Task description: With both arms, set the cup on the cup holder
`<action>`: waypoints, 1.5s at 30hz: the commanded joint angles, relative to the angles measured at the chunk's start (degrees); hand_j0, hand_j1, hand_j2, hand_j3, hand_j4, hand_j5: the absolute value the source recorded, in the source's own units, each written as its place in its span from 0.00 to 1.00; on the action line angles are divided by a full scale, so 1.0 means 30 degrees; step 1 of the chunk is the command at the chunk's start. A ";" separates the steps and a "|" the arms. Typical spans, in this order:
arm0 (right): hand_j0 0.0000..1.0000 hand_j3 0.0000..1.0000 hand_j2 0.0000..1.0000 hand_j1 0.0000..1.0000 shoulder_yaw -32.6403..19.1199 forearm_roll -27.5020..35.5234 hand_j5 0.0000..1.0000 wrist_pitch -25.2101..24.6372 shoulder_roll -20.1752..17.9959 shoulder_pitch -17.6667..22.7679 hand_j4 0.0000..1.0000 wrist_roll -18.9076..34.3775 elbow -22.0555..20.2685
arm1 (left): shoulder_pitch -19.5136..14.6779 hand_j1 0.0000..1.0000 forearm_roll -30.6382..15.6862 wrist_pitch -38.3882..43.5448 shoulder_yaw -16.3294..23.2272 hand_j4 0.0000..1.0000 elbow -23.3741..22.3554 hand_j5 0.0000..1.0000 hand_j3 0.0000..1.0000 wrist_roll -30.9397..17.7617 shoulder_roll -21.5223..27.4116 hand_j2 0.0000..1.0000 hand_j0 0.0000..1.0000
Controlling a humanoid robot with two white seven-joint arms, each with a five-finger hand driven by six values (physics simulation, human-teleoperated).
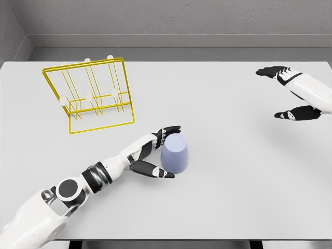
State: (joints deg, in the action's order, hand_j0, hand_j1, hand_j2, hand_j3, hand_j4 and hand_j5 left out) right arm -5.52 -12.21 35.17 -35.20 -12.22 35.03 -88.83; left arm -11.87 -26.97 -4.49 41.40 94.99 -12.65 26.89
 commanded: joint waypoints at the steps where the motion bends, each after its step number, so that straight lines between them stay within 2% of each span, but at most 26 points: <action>1: 1.00 1.00 1.00 1.00 -0.0007 0.0145 1.00 -0.0057 -0.0013 0.0000 1.00 -0.0010 -0.0008 | 0.0000 1.00 -0.0063 0.0001 -0.0002 1.00 0.0008 1.00 1.00 -0.0001 0.0001 1.00 1.00; 2: 1.00 1.00 1.00 1.00 -0.0007 0.0145 1.00 -0.0057 -0.0013 0.0000 1.00 -0.0010 -0.0008 | 0.0000 1.00 -0.0063 0.0001 -0.0002 1.00 0.0008 1.00 1.00 -0.0001 0.0001 1.00 1.00; 3: 1.00 1.00 1.00 1.00 -0.0007 0.0174 1.00 -0.0057 -0.0013 0.0058 1.00 -0.0010 -0.0066 | 0.0000 0.77 0.0082 -0.0028 0.0056 0.77 -0.0137 0.77 0.77 0.0057 -0.0289 0.77 0.77; 5: 1.00 1.00 1.00 1.00 -0.0007 0.0174 1.00 -0.0057 -0.0013 0.0059 1.00 -0.0010 -0.0096 | 0.0000 0.73 0.0113 -0.0028 0.0057 0.73 -0.0109 0.73 0.73 0.0058 -0.0321 0.73 0.73; 14: 1.00 1.00 1.00 1.00 -0.0007 0.0174 1.00 -0.0057 -0.0013 0.0059 1.00 -0.0010 -0.0096 | 0.0000 0.73 0.0113 -0.0028 0.0057 0.73 -0.0109 0.73 0.73 0.0058 -0.0321 0.73 0.73; 15: 1.00 1.00 1.00 1.00 -0.0007 0.0174 1.00 -0.0057 -0.0013 0.0059 1.00 -0.0010 -0.0067 | 0.0000 0.51 0.0172 -0.0057 0.0028 0.51 -0.0168 0.51 0.51 0.0058 -0.0819 0.51 0.51; 24: 1.00 1.00 1.00 1.00 -0.0007 0.0174 1.00 -0.0057 0.0016 0.0088 1.00 -0.0010 -0.0096 | -0.0029 0.51 0.0113 -0.0087 -0.0295 0.51 0.0008 0.51 0.51 0.0058 -0.0848 0.51 0.51; 30: 1.00 1.00 1.00 1.00 -0.0007 0.0174 1.00 -0.0057 0.0016 0.0117 1.00 -0.0010 -0.0125 | 0.0088 0.51 0.0025 -0.0145 -0.0968 0.51 0.1091 0.51 0.51 0.0058 -0.0819 0.51 0.51; 37: 1.00 1.00 1.00 1.00 -0.0007 0.0174 1.00 -0.0057 -0.0013 0.0117 1.00 -0.0010 -0.0125 | 0.0410 0.51 -0.0004 -0.0262 -0.2023 0.51 0.2527 0.51 0.51 0.0058 0.0206 0.51 0.51; 45: 1.00 1.00 1.00 1.00 -0.0007 0.0174 1.00 -0.0057 -0.0013 0.0117 1.00 -0.0010 -0.0125 | 0.0381 0.51 -0.0063 -0.0790 -0.3604 0.51 0.2733 0.51 0.51 0.0058 0.1583 0.51 0.51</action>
State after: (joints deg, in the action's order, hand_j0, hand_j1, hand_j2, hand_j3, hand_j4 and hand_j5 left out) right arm -5.53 -12.13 35.17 -35.17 -11.87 35.03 -89.18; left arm -10.63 -26.87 -6.53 31.81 102.96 -12.50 30.74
